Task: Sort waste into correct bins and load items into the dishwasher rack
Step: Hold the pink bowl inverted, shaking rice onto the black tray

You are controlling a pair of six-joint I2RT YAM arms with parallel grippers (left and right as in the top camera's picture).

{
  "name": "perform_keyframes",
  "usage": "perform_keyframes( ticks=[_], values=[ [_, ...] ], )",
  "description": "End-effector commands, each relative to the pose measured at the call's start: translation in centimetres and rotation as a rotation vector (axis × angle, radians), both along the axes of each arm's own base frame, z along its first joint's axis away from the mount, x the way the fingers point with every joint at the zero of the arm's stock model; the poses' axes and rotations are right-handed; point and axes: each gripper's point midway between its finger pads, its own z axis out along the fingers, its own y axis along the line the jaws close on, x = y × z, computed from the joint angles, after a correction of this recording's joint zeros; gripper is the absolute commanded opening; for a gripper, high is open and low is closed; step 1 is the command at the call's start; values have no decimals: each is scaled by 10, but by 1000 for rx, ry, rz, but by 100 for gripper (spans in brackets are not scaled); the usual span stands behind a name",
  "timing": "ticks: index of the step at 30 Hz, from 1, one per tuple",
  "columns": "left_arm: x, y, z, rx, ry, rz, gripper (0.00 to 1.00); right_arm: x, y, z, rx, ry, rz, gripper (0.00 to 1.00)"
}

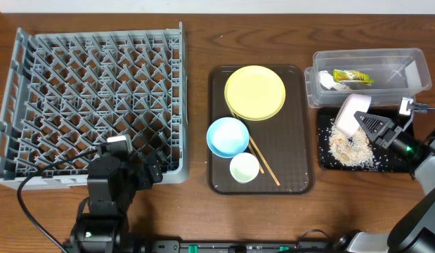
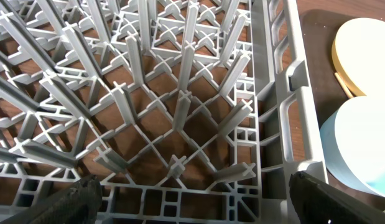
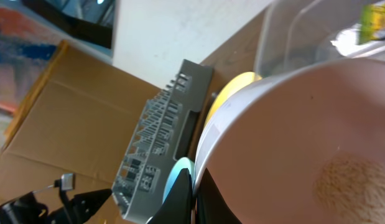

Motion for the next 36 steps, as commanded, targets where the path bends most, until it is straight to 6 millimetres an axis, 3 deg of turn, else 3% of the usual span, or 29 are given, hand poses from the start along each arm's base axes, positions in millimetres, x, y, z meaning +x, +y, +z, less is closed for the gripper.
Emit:
perform_keyframes(
  ticks=[1,6,9,12,15,18,32,34,36],
  values=[
    [3,1,9,6,-23,-3,98,-6,-1,11,9,-98,32,1],
    [3,1,9,7,-23,-3,98,-6,-1,13,10,-118,41,2],
    [3,1,9,6,-23,-3,98,2,-10,-6,6,42,-43,1],
    [3,1,9,6,-23,-3,98,-7,0,16,15,-131,49,1],
    [3,1,9,7,-23,-3,98,1,-9,0,26,19,-27,1],
    [3,1,9,6,-23,-3,98,-4,-1,18,33,-107,50,1],
    [3,1,9,6,-23,-3,98,5,-10,3,35,31,-30,1],
    [3,1,9,6,-23,-3,98,-2,-2,17,34,-92,43,1],
    [3,1,9,6,-23,-3,98,1,-5,13,31,-53,19,1]
  ],
)
